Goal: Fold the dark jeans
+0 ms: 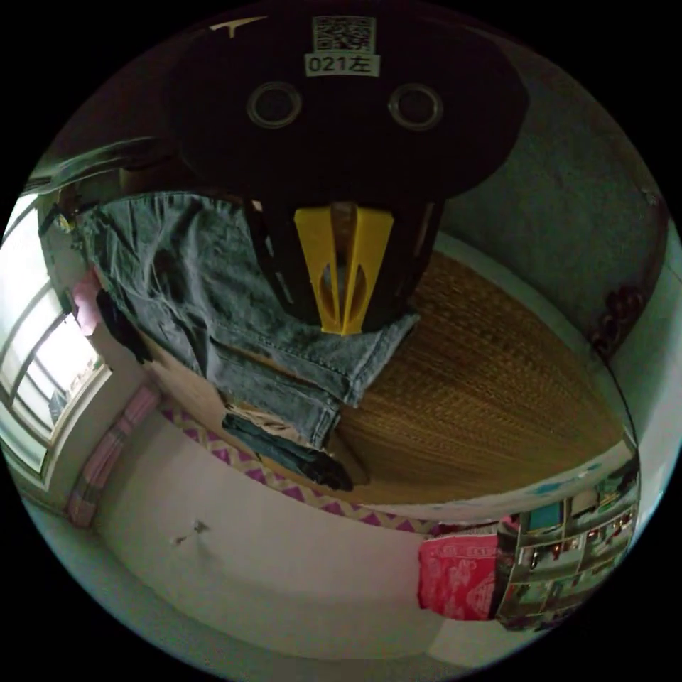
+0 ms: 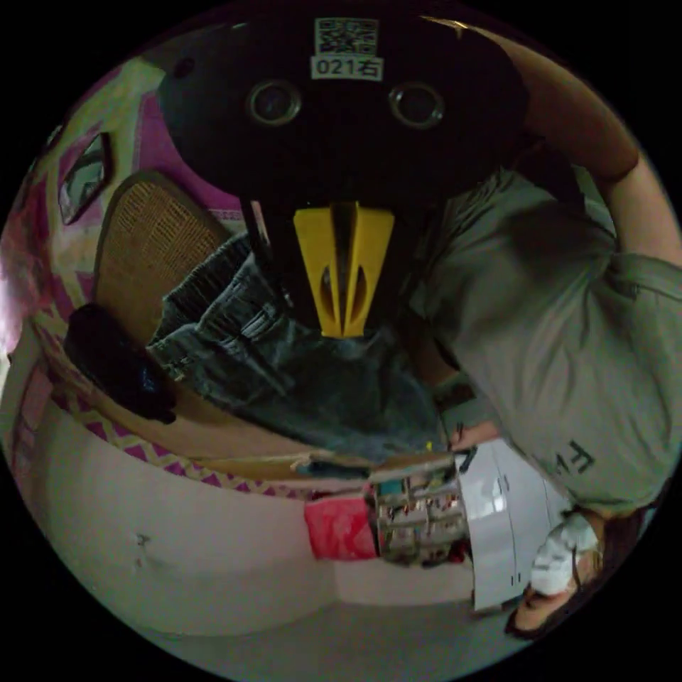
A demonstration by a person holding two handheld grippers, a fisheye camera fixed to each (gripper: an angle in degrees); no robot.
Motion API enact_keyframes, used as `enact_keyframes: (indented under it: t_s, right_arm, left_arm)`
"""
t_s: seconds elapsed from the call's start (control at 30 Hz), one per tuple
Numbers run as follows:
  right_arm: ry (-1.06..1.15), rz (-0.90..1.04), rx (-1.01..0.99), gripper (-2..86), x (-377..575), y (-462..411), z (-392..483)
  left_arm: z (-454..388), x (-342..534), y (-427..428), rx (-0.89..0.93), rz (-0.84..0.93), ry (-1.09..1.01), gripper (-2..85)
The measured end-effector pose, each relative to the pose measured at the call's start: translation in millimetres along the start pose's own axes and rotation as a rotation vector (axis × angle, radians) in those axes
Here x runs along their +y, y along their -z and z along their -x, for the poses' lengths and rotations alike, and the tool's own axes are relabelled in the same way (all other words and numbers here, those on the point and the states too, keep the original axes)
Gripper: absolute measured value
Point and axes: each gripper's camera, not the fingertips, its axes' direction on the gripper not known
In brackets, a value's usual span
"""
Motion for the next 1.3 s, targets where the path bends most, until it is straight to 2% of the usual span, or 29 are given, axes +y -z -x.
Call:
enact_keyframes:
  t_s: [0.03, 0.1, 0.23, 0.3, 0.4, 0.5, 0.67, 0.8, 0.97, 1.17, 1.23, 1.3]
  right_arm:
    - [-0.042, -0.082, 0.042, -0.6, 0.9, 5.6, -8.6]
    - [-0.109, -0.118, 0.165, -0.2, 0.3, -0.1, -20.1]
    - [-0.159, 0.13, 0.34, 2.5, -14.3, -65.0, -44.6]
    - [-0.183, 0.247, 0.413, 2.1, -16.5, -94.7, -53.1]
    - [-0.055, 0.269, 0.544, 0.8, -11.0, -119.0, -40.0]
    - [-0.025, 0.35, 0.662, 0.3, -16.4, -137.0, -34.4]
    - [-0.19, 0.341, 0.584, 0.1, -24.4, -134.0, -55.7]
    - [-0.234, 0.334, 0.645, 0.1, -29.9, -144.0, -55.8]
    - [-0.263, 0.383, 0.736, -0.1, -43.2, -156.6, -57.0]
    - [-0.277, 0.402, 0.872, 0.5, -57.3, -165.3, -62.1]
    - [-0.305, 0.368, 0.881, 1.5, -60.7, -155.8, -68.2]
    - [-0.385, 0.277, 0.865, 3.5, -62.9, -129.7, -71.8]
  left_arm:
    - [-7.1, 1.1, 10.1, 0.059, -0.081, -0.052, -0.8]
    - [-24.8, -0.9, 18.3, 0.126, -0.136, -0.144, -0.7]
    - [-69.6, -13.3, -13.6, 0.078, 0.048, -0.286, 0.9]
    - [-73.4, -13.0, -38.3, -0.008, 0.184, -0.269, 0.4]
    - [-63.5, -6.5, -33.3, 0.026, 0.139, -0.197, -0.7]
    - [-63.7, 4.1, -21.3, 0.045, 0.128, -0.162, -0.9]
    - [-73.1, 27.6, -1.4, 0.028, 0.078, -0.217, -0.5]
    - [-81.2, 43.2, 10.8, 0.056, 0.046, -0.283, 5.2]
    - [-116.5, 52.7, 17.1, -0.054, 0.077, -0.398, 8.9]
    - [-133.2, 44.4, 19.6, -0.017, 0.138, -0.437, 6.4]
    - [-136.9, 39.9, 24.4, 0.012, 0.169, -0.453, 1.9]
    - [-135.2, 36.9, 37.8, -0.039, 0.159, -0.402, 0.3]
